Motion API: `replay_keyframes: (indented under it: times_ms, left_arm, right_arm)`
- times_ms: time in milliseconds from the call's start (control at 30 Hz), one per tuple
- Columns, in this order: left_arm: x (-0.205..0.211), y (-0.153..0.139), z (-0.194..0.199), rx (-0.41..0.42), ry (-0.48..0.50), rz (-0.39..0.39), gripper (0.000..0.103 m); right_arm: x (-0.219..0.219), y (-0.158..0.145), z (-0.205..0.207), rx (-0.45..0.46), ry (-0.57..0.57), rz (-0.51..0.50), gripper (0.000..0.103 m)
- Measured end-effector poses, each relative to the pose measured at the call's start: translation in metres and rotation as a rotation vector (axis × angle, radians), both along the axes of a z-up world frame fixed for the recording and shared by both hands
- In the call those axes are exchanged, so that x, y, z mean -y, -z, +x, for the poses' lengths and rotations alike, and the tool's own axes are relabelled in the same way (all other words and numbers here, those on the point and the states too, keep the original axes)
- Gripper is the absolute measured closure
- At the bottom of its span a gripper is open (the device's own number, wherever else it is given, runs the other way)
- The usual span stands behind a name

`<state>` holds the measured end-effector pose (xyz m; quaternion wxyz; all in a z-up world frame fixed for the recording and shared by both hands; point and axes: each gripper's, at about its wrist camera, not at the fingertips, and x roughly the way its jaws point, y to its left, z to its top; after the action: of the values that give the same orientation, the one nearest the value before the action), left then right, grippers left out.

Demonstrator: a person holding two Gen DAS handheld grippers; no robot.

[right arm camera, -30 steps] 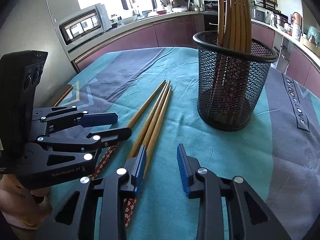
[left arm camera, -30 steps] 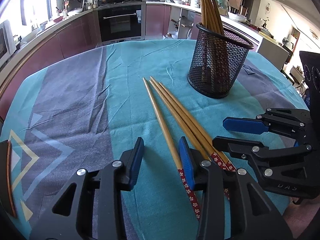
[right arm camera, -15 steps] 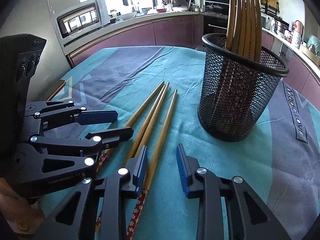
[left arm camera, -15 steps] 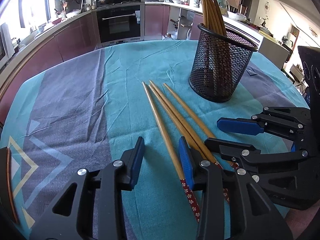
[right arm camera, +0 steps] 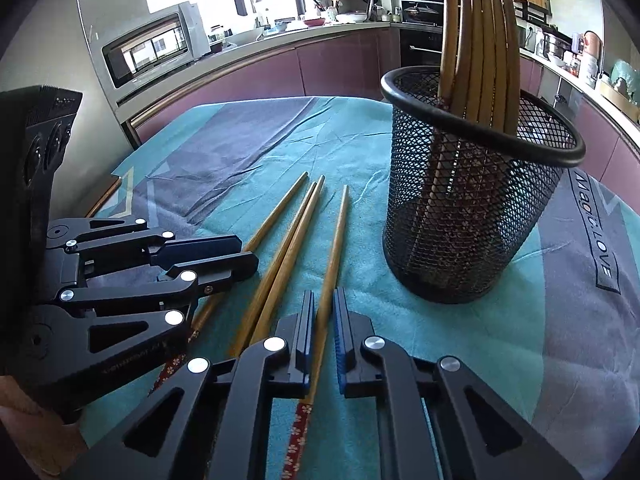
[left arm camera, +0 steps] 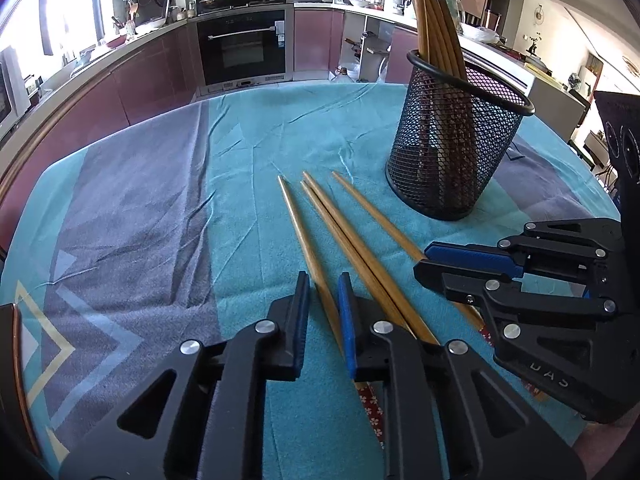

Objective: Organize utensils
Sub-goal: 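Grasp a chopstick with the left gripper while the right grasps another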

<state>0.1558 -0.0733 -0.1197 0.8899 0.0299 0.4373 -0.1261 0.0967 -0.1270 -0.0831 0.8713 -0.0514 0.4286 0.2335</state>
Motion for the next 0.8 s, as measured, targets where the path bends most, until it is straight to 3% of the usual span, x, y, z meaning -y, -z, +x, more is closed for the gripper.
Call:
replay_keyframes:
  times_ms: [800]
  left_arm:
    - [-0.009, -0.009, -0.006, 0.003, -0.035, -0.055, 0.095]
  right_arm:
    - [0.018, -0.010, -0.010, -0.002, 0.009, 0.077, 0.098]
